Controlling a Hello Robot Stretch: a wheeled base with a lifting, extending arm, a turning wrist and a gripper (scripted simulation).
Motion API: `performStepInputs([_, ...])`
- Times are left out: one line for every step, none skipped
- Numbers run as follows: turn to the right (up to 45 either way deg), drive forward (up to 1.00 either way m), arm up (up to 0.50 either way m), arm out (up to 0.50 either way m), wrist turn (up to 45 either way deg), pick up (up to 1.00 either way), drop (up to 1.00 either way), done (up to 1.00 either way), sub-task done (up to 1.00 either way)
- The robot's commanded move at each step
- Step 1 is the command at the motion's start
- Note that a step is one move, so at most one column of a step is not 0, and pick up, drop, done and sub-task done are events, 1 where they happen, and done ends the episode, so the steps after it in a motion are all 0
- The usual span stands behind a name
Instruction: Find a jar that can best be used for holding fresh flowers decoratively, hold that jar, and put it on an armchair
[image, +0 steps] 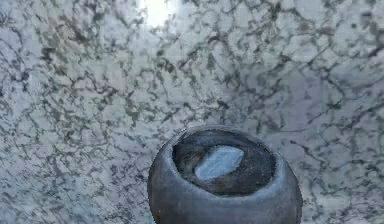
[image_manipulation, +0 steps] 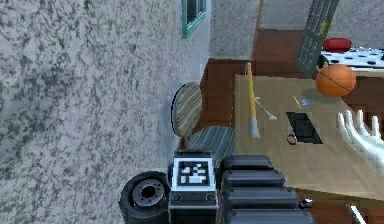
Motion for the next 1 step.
performStepInputs([-45.0,0.00,0.00,0.00,0.0,0.00,0.00,0.00,0.00])
